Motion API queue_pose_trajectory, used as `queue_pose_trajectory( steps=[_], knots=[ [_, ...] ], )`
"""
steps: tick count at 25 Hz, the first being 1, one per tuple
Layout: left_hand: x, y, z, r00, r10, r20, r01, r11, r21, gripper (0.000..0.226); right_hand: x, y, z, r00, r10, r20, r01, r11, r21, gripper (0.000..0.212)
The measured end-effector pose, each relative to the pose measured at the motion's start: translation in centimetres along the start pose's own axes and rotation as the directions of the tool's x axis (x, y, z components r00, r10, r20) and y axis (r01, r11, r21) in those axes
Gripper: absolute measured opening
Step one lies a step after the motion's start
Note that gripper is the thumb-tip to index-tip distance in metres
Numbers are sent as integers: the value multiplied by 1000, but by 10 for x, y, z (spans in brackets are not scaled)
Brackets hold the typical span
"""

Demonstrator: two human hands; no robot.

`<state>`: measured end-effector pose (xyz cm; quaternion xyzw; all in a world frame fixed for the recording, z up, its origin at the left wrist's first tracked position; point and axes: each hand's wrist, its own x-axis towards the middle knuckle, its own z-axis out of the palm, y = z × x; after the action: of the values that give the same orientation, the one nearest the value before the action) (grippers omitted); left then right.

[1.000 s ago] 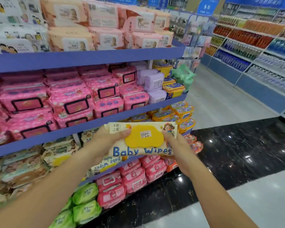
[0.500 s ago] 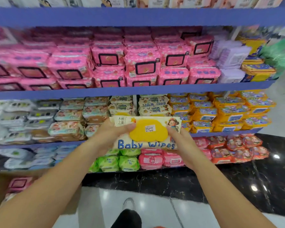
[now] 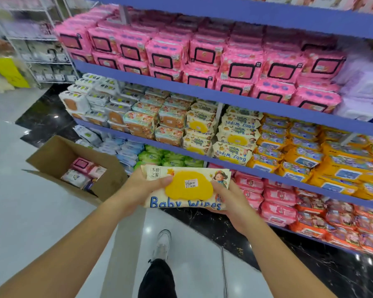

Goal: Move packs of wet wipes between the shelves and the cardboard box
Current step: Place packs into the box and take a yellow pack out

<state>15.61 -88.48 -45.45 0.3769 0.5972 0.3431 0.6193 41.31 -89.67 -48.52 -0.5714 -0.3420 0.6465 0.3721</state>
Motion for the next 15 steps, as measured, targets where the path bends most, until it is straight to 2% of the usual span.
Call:
queue_pose_trajectory(
  steps=[3,5,8,12,13,15],
  knots=[
    [8,-13,8,998,58,30,-60,996,67,109,-3,10,-23,999,-37,13,38,998,-56,48],
    [27,-12,24,992,74,99,-89,985,150,101,11,11,-46,1000,-19,-20,18,998,-61,52],
    [87,-4,52,981,37,191,-89,958,272,85,48,4,-80,996,-17,-90,8,994,-105,40],
    [212,7,97,956,13,292,-162,856,491,114,127,-1,-133,981,-47,-190,18,988,-154,38],
    [241,8,111,953,11,303,-173,840,514,113,151,1,-148,975,-58,-215,23,986,-164,38],
    [304,2,143,953,43,299,-201,830,521,93,210,9,-184,961,-101,-256,49,978,-202,36]
  ],
)
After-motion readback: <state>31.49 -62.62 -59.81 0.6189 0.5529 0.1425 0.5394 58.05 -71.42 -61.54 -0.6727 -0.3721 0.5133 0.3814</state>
